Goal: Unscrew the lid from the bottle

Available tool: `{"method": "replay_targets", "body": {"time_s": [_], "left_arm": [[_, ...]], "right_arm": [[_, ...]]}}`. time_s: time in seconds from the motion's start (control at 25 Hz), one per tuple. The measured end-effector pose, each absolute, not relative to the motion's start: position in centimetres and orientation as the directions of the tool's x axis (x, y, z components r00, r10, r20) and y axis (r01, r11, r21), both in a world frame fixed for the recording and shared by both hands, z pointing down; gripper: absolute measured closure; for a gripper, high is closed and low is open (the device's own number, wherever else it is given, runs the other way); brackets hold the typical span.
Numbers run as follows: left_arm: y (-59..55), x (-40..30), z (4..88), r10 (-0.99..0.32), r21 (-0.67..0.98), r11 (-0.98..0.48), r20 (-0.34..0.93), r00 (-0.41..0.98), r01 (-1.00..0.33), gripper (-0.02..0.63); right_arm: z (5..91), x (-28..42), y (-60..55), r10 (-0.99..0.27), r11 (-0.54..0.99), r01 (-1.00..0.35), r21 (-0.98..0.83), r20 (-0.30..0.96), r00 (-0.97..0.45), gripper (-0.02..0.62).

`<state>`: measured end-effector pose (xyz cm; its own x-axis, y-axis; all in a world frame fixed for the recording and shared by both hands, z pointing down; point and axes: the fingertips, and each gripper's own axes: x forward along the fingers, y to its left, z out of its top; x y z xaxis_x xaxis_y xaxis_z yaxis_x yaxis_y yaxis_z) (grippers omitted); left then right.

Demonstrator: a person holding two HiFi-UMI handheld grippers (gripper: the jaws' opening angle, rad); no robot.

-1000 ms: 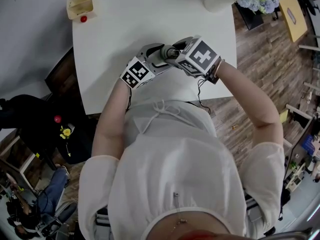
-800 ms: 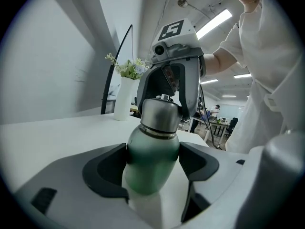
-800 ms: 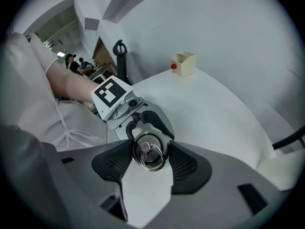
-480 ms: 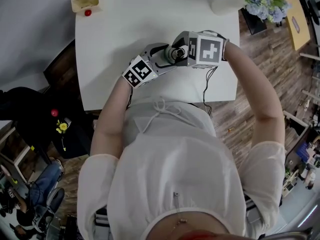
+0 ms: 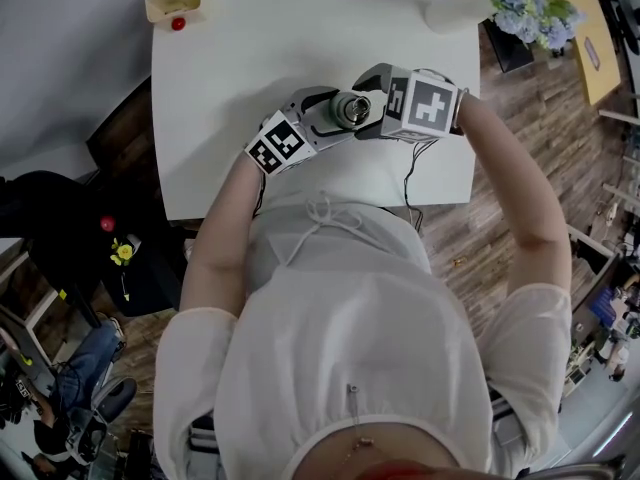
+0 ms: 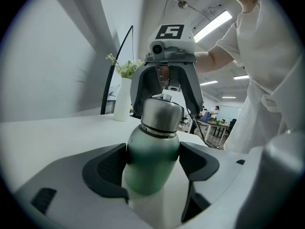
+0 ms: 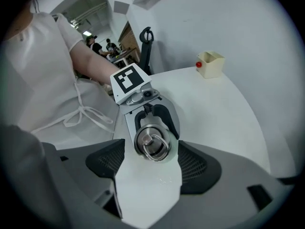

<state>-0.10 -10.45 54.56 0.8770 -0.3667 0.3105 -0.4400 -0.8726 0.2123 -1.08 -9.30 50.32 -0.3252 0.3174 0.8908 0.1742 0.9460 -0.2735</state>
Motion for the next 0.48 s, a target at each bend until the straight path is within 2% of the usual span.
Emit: {"method": "replay_targets", "body": {"time_s": [0.12, 0.24, 0.48], "left_arm": [[-10.5, 0.0, 54.5, -0.368, 0.218, -0.872, 0.298, 0.881, -0.438, 0.250], [-10.4, -0.1, 54.7, -0.366, 0.224, -0.869, 0.309, 0.878, -0.441, 0.249], [-10.5, -0.1, 54.4, -0.368, 0.227, -0.869, 0.297, 0.881, -0.440, 0.249]], "right_arm": [[50.4, -0.4, -9.6, 0.256, 0.964, 0.026, -0.266, 0.893, -0.369, 0.227], [50.7, 0.1, -10.1, 0.138, 0.955, -0.191, -0.228, 0.909, -0.392, 0.268], [50.2, -1.1, -10.2, 0.035, 0.814, -0.494, -0.305, 0.875, -0.483, 0.270]]}}
